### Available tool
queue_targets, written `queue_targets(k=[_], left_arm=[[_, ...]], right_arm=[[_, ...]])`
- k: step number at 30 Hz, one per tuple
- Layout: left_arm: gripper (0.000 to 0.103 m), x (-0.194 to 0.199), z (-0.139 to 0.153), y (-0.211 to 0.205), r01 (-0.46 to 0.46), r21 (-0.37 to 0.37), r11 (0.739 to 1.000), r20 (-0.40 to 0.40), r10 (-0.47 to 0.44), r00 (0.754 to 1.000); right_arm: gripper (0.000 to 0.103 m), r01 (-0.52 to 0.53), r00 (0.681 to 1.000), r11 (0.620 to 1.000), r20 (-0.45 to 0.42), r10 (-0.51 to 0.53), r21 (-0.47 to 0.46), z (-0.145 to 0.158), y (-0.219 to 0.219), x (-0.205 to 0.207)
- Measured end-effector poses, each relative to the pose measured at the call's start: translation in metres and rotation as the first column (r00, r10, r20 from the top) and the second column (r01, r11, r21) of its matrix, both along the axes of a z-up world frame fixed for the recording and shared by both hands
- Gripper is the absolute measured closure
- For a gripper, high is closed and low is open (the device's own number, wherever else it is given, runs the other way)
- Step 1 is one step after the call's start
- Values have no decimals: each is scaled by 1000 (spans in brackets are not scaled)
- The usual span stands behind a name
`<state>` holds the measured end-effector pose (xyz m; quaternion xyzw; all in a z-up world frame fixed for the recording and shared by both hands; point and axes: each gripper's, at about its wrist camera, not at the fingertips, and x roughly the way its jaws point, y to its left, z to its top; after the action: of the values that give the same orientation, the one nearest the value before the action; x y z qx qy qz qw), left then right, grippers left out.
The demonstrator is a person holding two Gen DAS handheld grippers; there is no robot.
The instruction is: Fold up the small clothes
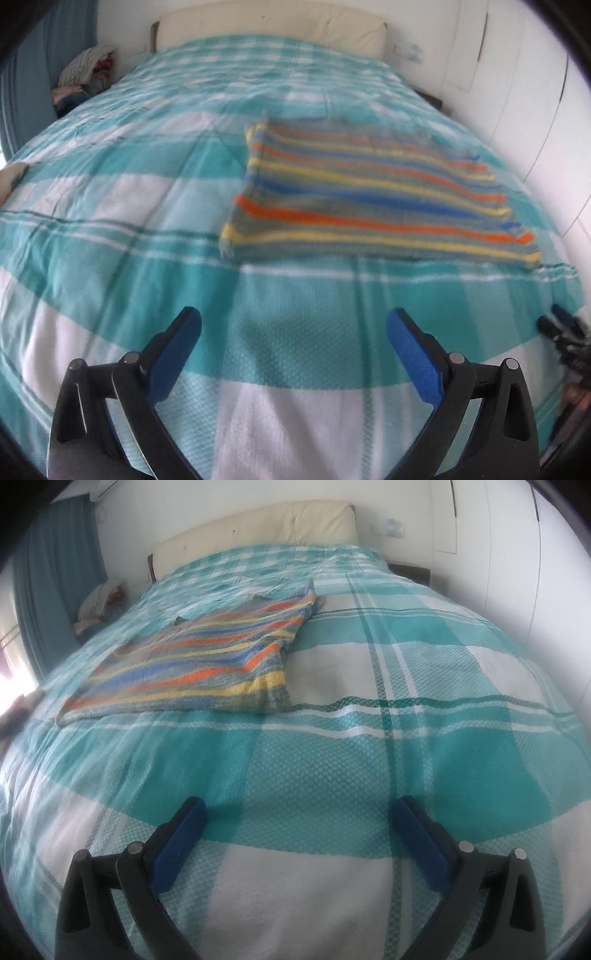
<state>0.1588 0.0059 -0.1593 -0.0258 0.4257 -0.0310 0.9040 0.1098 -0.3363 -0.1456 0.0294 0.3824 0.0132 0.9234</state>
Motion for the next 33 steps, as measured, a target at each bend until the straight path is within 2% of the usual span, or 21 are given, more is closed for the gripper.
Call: queue_targets(k=[2, 8, 12, 24, 27, 30, 32, 33], left_arm=[[2, -2, -12, -3, 8, 14, 1000, 13, -8, 1000], [1, -1, -11, 2, 13, -26, 1000, 13, -13, 1000], [1, -2, -11, -1, 11, -4, 1000, 11, -11, 1000], [0, -1, -12, 2, 11, -3, 1000, 8, -11, 1000], [2, -5, -3, 1, 6, 1, 1000, 17, -6, 1000], [2, -15, 24, -20, 119, 3, 993, 109, -119, 987], [2, -17, 41, -52, 239, 40, 970, 166, -243, 956], [2, -14, 44, -71, 301, 57, 952, 167, -307, 937]], right_arm=[[2, -1, 1000, 1000, 1, 1, 2, 0, 0, 0], [2, 0, 1000, 1000, 0, 0, -12, 0, 2, 0], [2, 1, 1000, 1000, 0, -1, -14, 0, 2, 0], [2, 2, 1000, 1000, -1, -2, -17, -1, 2, 1], [2, 5, 1000, 1000, -10, -5, -19, 0, 1, 2], [3, -25, 999, 999, -40, 26, 23, 16, -5, 8], [3, -41, 999, 994, -5, 42, 106, 36, -20, 16], [3, -45, 999, 989, 0, 46, 143, 45, -30, 27]])
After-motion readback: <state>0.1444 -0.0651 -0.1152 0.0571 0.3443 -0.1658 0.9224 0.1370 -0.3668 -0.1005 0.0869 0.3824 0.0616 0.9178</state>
